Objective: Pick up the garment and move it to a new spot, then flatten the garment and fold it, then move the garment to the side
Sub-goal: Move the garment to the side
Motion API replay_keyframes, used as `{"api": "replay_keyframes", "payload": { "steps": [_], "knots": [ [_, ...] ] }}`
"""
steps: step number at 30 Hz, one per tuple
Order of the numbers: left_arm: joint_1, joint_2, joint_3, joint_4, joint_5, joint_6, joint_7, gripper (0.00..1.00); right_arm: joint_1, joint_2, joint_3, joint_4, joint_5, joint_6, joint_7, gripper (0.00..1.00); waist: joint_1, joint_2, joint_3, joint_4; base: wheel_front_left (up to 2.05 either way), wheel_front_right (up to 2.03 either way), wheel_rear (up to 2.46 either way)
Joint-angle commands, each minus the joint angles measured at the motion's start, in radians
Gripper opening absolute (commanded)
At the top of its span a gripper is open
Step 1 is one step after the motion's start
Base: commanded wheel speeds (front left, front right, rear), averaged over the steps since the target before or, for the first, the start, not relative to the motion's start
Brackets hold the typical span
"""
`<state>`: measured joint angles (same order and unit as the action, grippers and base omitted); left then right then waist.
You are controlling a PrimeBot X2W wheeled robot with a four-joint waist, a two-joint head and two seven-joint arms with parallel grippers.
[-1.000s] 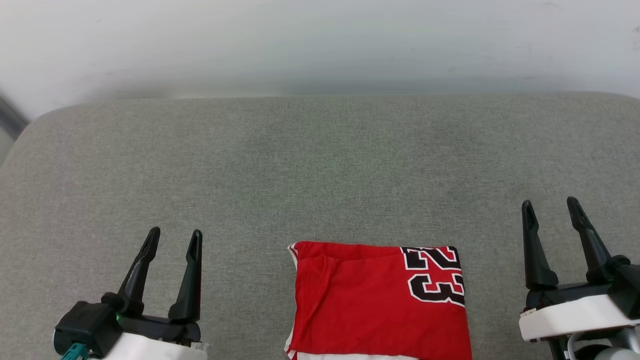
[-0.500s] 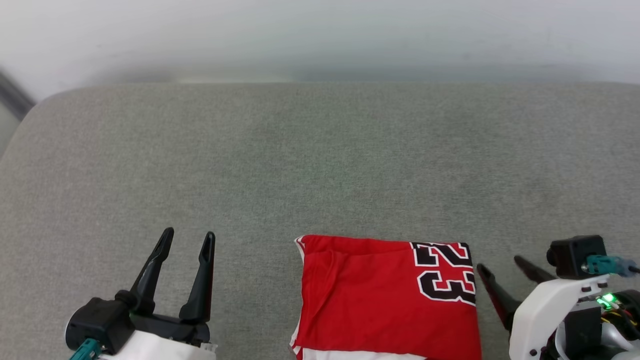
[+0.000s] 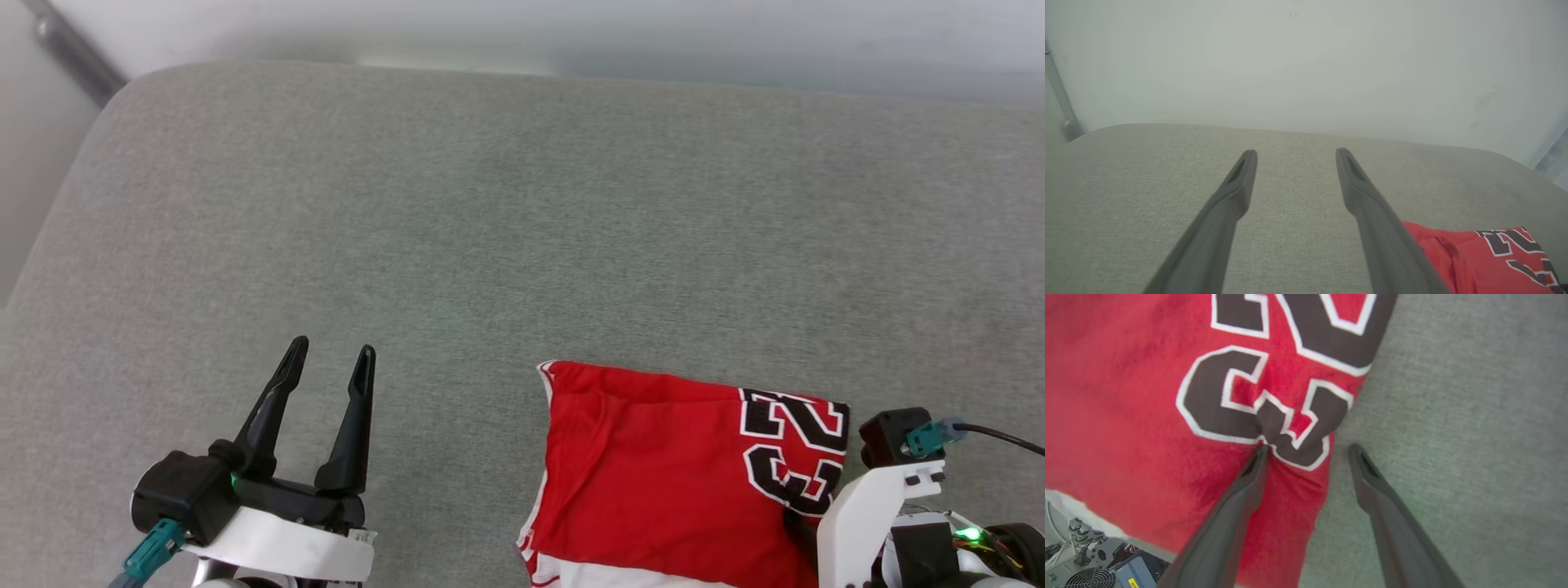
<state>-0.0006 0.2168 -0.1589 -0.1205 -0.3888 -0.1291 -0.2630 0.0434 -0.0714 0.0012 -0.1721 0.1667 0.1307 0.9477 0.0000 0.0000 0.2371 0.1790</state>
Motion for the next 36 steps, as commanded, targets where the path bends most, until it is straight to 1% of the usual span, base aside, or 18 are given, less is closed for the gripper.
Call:
{"api": "replay_keyframes", "payload": {
  "steps": [1, 5, 6, 7, 8, 12, 13, 15, 17, 19, 21, 24, 28, 30, 33, 36],
  "knots": [
    [-0.012, -0.002, -0.002, 0.004, 0.001, -0.001, -0.002, 1.0, -0.006, 0.006, 0.001, 0.023, -0.006, 0.0, -0.01, 1.0, 0.0, 0.0, 0.017, 0.023, 0.0, 0.0, 0.0],
    [-0.015, -0.006, -0.006, 0.008, 0.001, -0.001, -0.002, 1.0, -0.005, 0.017, 0.043, 0.099, -0.021, 0.001, -0.026, 1.0, 0.0, 0.0, 0.024, 0.039, 0.0, 0.0, 0.0],
    [-0.017, -0.007, -0.008, 0.01, 0.001, -0.001, -0.002, 1.0, 0.001, 0.017, 0.058, 0.119, -0.025, 0.002, -0.029, 0.72, 0.0, 0.0, 0.024, 0.041, 0.0, 0.0, 0.0],
    [-0.019, -0.009, -0.01, 0.011, 0.001, -0.001, -0.002, 1.0, 0.001, 0.014, 0.068, 0.135, -0.028, 0.002, -0.037, 0.33, 0.0, 0.0, 0.025, 0.043, 0.0, 0.0, 0.0],
    [-0.021, -0.011, -0.011, 0.013, 0.002, -0.001, -0.002, 1.0, -0.004, 0.013, 0.072, 0.148, -0.036, 0.002, -0.051, 0.0, 0.0, 0.0, 0.024, 0.044, 0.0, 0.0, 0.0],
    [-0.017, -0.011, -0.014, 0.02, 0.001, -0.001, -0.002, 1.0, -0.033, -0.015, 0.082, 0.17, -0.068, 0.001, -0.109, 0.0, 0.0, 0.0, 0.011, 0.035, 0.0, 0.0, 0.0],
    [-0.015, -0.01, -0.014, 0.02, 0.001, -0.001, -0.002, 1.0, -0.049, -0.031, 0.092, 0.167, -0.084, 0.0, -0.122, 0.0, 0.0, 0.0, 0.007, 0.029, 0.0, 0.0, 0.0],
    [-0.011, -0.008, -0.018, 0.021, 0.002, -0.001, -0.002, 1.0, -0.082, -0.088, 0.121, 0.149, -0.146, -0.001, -0.146, 0.0, 0.0, 0.0, -0.003, 0.013, 0.0, 0.0, 0.0],
    [-0.003, -0.014, -0.021, 0.014, -0.005, -0.001, -0.002, 1.0, -0.117, -0.119, 0.156, 0.121, -0.188, -0.001, -0.16, 0.0, 0.0, 0.0, -0.011, -0.014, 0.0, 0.0, 0.0],
    [0.003, -0.019, -0.029, 0.006, -0.008, -0.001, -0.002, 1.0, -0.155, -0.164, 0.21, 0.096, -0.23, -0.001, -0.158, 0.0, 0.0, 0.0, -0.012, -0.05, 0.0, 0.0, 0.0],
    [0.0, -0.026, -0.047, 0.0, 0.001, -0.001, -0.002, 1.0, -0.196, -0.216, 0.266, 0.08, -0.259, 0.0, -0.144, 0.0, 0.0, 0.0, -0.009, -0.091, 0.0, 0.0, 0.0],
    [-0.012, -0.038, -0.059, -0.014, 0.008, -0.001, -0.002, 1.0, -0.277, -0.328, 0.341, 0.06, -0.279, 0.0, -0.116, 0.0, 0.0, 0.0, 0.005, -0.167, 0.0, 0.0, 0.0],
    [-0.04, -0.048, -0.081, -0.036, 0.024, -0.001, -0.002, 1.0, -0.389, -0.466, 0.438, 0.053, -0.254, 0.0, -0.091, 0.0, 0.0, 0.0, 0.044, -0.289, 0.0, 0.0, 0.0],
    [-0.061, -0.035, -0.107, -0.044, 0.032, -0.001, -0.002, 1.0, -0.454, -0.544, 0.49, 0.06, -0.248, -0.001, -0.084, 0.0, 0.0, 0.0, 0.072, -0.348, 0.0, 0.0, 0.0],
    [-0.094, -0.013, -0.138, -0.052, 0.044, -0.001, -0.002, 1.0, -0.534, -0.615, 0.545, 0.078, -0.222, -0.001, -0.089, 0.0, 0.0, 0.0, 0.12, -0.427, 0.0, 0.0, 0.0],
    [-0.13, -0.002, -0.167, -0.058, 0.048, -0.001, -0.002, 1.0, -0.589, -0.667, 0.535, 0.111, -0.198, -0.001, -0.112, 0.0, 0.0, 0.0, 0.166, -0.482, 0.0, 0.0, 0.0]
  ]
}}
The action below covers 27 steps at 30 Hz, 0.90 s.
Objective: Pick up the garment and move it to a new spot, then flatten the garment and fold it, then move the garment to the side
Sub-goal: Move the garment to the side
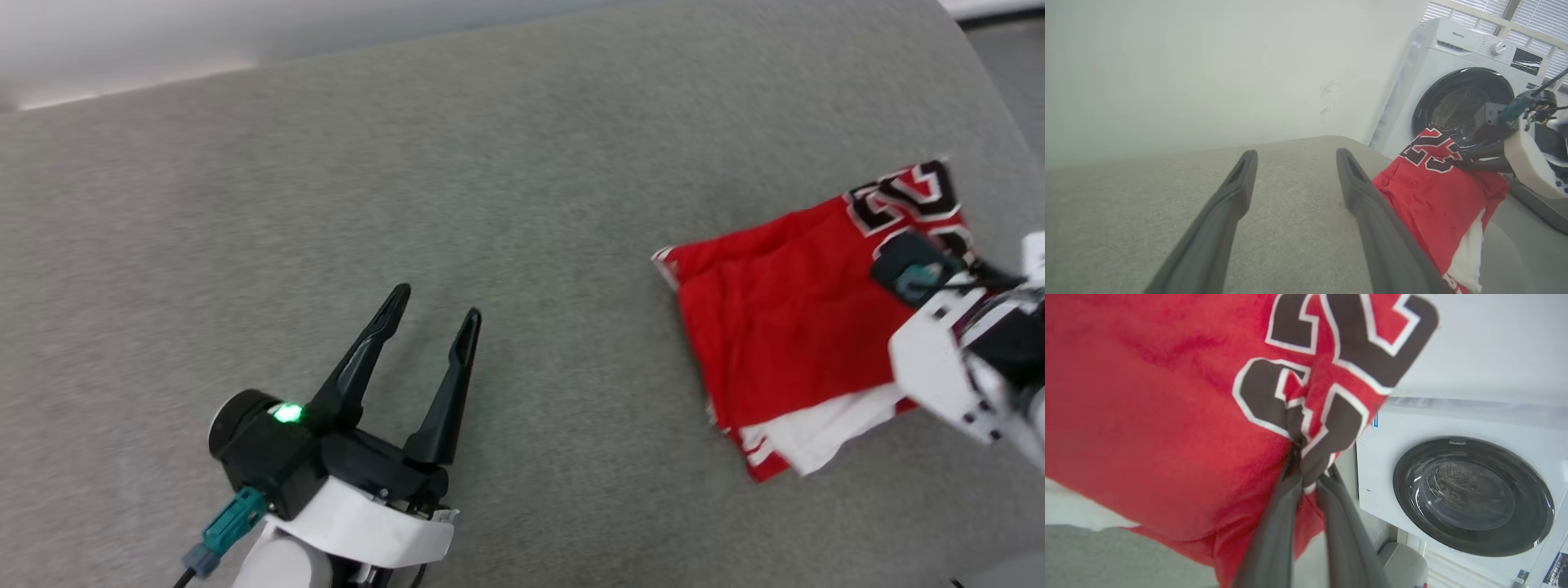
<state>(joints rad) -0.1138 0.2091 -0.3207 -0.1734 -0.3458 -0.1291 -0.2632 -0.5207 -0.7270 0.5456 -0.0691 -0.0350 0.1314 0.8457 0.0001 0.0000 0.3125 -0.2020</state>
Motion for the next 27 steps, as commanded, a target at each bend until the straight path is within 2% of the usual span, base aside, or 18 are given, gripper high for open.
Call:
{"api": "replay_keyframes", "payload": {
  "steps": [1, 5, 9, 20, 27],
  "knots": [
    [-0.029, 0.013, -0.017, -0.007, 0.007, -0.001, -0.002, 1.0, -0.038, -0.019, -0.026, 0.025, 0.01, -0.002, -0.025, 0.0, -0.0001, 0.0, 0.107, -0.115, 0.0, 0.0, 0.0],
    [-0.071, 0.049, -0.053, -0.012, 0.008, -0.001, -0.002, 1.0, -0.06, -0.036, -0.107, 0.107, -0.004, -0.001, -0.11, 0.0, -0.0001, 0.0, 0.176, -0.158, 0.0, 0.0, 0.0],
    [-0.117, 0.085, -0.084, -0.017, 0.005, -0.001, -0.002, 1.0, -0.058, -0.029, -0.208, 0.208, -0.024, -0.002, -0.202, 0.0, -0.0001, 0.0, 0.244, -0.165, 0.0, 0.0, 0.0],
    [-0.206, 0.143, -0.116, -0.035, -0.006, -0.001, -0.002, 1.0, -0.086, 0.009, -0.457, 0.436, -0.109, -0.002, -0.392, 0.0, -0.0001, 0.0, 0.371, -0.113, 0.0, 0.0, 0.0],
    [-0.221, 0.157, -0.106, -0.037, -0.011, 0.001, 0.001, 1.0, -0.097, 0.054, -0.571, 0.529, -0.183, -0.002, -0.45, 0.0, -0.0001, 0.0, 0.391, -0.083, 0.0, 0.0, 0.0]
  ]
}}
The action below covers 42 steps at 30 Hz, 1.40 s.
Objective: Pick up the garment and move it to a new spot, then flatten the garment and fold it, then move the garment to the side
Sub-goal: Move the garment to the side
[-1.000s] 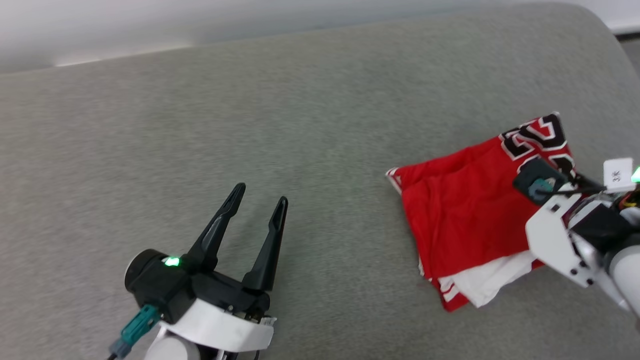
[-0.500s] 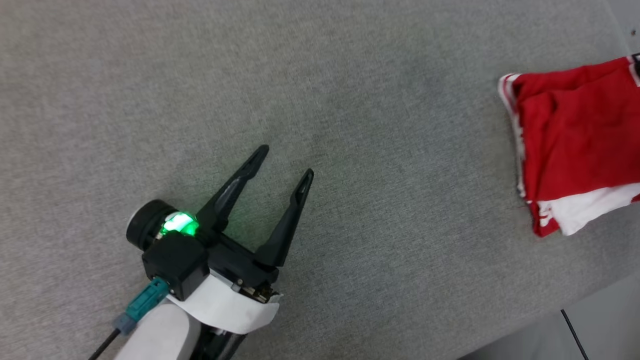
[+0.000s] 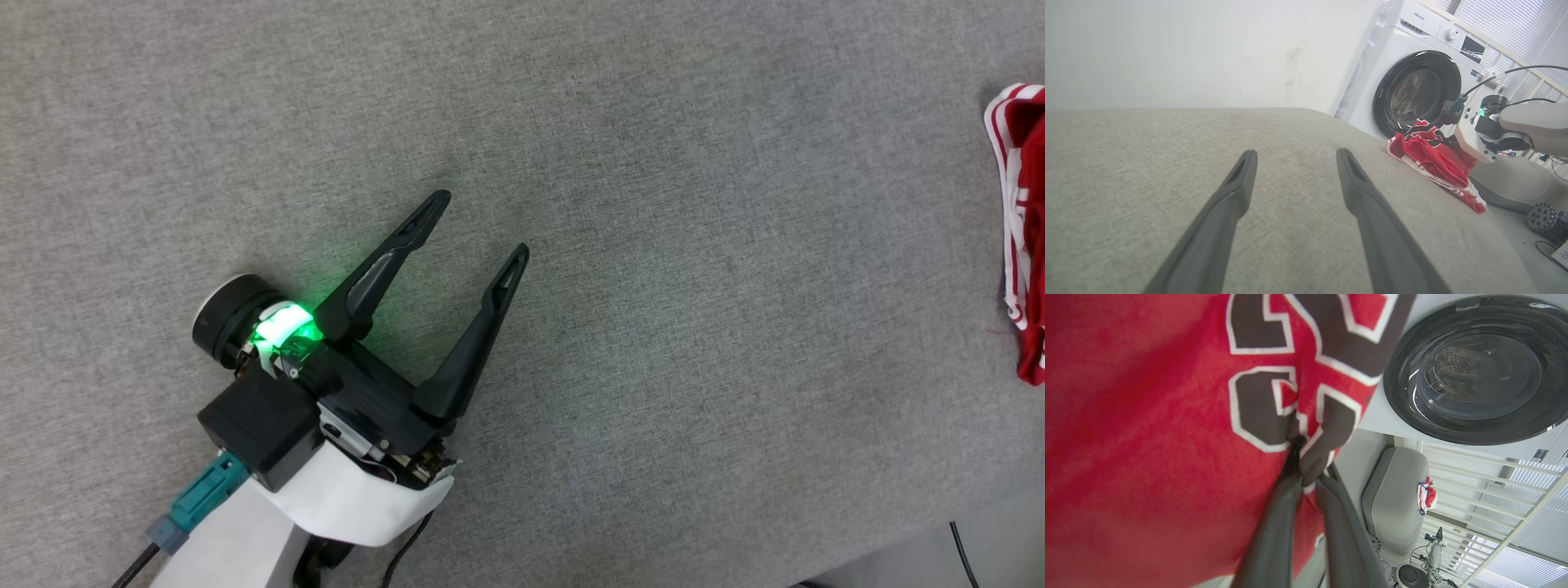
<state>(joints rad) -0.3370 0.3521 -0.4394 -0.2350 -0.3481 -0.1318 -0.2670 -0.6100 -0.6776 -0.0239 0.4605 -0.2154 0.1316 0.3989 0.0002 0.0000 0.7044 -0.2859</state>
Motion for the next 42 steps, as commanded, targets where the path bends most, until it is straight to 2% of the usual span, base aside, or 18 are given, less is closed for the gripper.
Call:
{"api": "replay_keyframes", "payload": {
  "steps": [1, 3, 5, 11, 20, 30, 37, 42],
  "knots": [
    [0.003, 0.012, 0.014, 0.025, -0.009, 0.003, 0.005, 1.0, -0.005, 0.011, -0.008, 0.004, -0.007, -0.002, -0.005, 0.0, -0.0002, 0.0, -0.004, 0.003, 0.0, 0.0, 0.0],
    [0.007, 0.005, 0.016, 0.023, -0.008, 0.003, 0.005, 1.0, -0.006, 0.022, -0.025, 0.016, -0.017, -0.002, -0.013, 0.0, -0.0002, 0.0, -0.016, 0.006, 0.0, 0.0, 0.0],
    [0.013, -0.002, 0.014, 0.02, -0.008, 0.003, 0.005, 1.0, -0.011, 0.034, -0.036, 0.025, -0.03, -0.002, -0.017, 1.0, -0.0002, 0.0, -0.031, 0.008, 0.0, 0.0, 0.0],
    [0.034, -0.035, 0.044, 0.022, -0.005, 0.003, 0.004, 1.0, -0.018, 0.058, -0.056, 0.013, -0.05, -0.002, -0.039, 1.0, -0.0002, 0.0, -0.122, 0.014, 0.0, 0.0, 0.0],
    [0.132, -0.12, 0.251, 0.038, 0.016, 0.002, 0.002, 1.0, -0.01, 0.142, -0.082, -0.123, 0.047, -0.002, -0.155, 1.0, -0.0002, 0.0, -0.315, 0.066, 0.0, 0.0, 0.0],
    [0.239, -0.183, 0.462, 0.105, 0.073, 0.006, 0.002, 1.0, 0.131, 0.363, -0.086, -0.353, 0.184, -0.002, -0.3, 1.0, -0.0002, 0.0, -0.476, 0.161, 0.0, 0.0, 0.0],
    [0.293, -0.241, 0.511, 0.167, 0.084, 0.005, 0.002, 1.0, 0.296, 0.523, -0.103, -0.409, 0.269, -0.001, -0.432, 1.0, -0.0002, 0.0, -0.543, 0.225, 0.0, 0.0, 0.0],
    [0.33, -0.264, 0.518, 0.186, 0.1, 0.004, 0.002, 1.0, 0.419, 0.569, -0.045, -0.42, 0.297, -0.001, -0.515, 1.0, -0.0002, 0.0, -0.572, 0.251, 0.0, 0.0, 0.0]
  ]
}}
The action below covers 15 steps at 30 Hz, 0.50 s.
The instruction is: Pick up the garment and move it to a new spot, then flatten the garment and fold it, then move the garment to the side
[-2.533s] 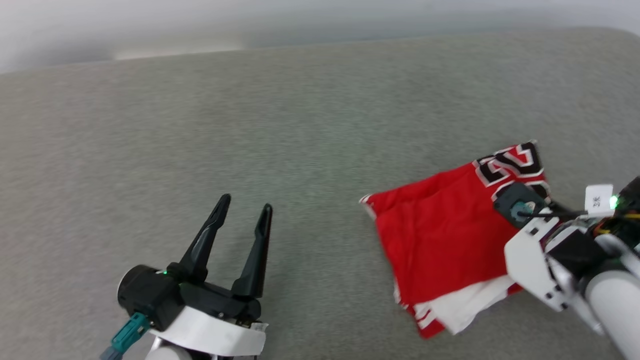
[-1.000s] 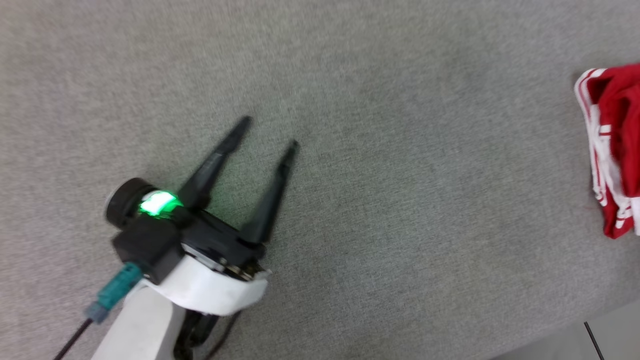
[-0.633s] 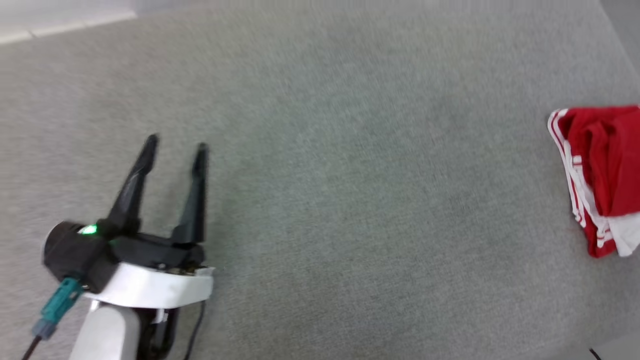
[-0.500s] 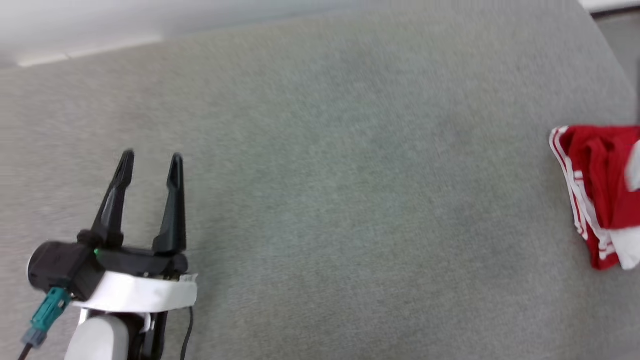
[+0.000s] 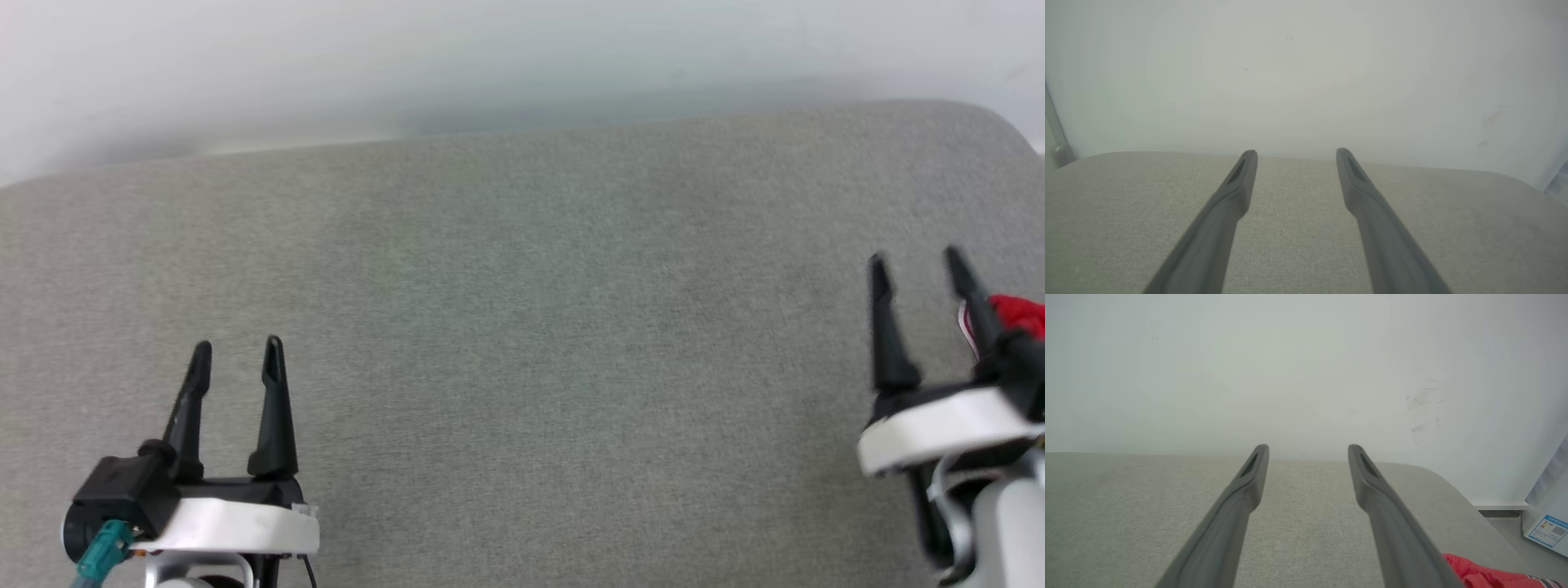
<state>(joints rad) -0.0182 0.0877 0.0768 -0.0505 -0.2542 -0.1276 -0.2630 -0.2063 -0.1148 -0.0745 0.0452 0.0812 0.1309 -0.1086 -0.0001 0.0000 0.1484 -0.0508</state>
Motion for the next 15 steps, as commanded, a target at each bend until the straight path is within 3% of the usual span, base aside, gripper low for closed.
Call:
{"api": "replay_keyframes", "payload": {
  "steps": [1, 15],
  "knots": [
    [0.017, -0.004, 0.0, 0.005, 0.006, 0.0, -0.002, 1.0, 0.036, 0.016, 0.015, -0.005, 0.007, 0.0, -0.026, 1.0, 0.0001, 0.0, -0.02, 0.018, 0.0, 0.0, 0.0],
    [0.051, -0.022, -0.007, 0.038, 0.021, -0.003, -0.002, 1.0, 0.153, 0.065, 0.054, 0.017, 0.057, -0.001, -0.125, 1.0, 0.0001, 0.0, -0.061, 0.025, 0.0, 0.0, 0.0]
  ]
}}
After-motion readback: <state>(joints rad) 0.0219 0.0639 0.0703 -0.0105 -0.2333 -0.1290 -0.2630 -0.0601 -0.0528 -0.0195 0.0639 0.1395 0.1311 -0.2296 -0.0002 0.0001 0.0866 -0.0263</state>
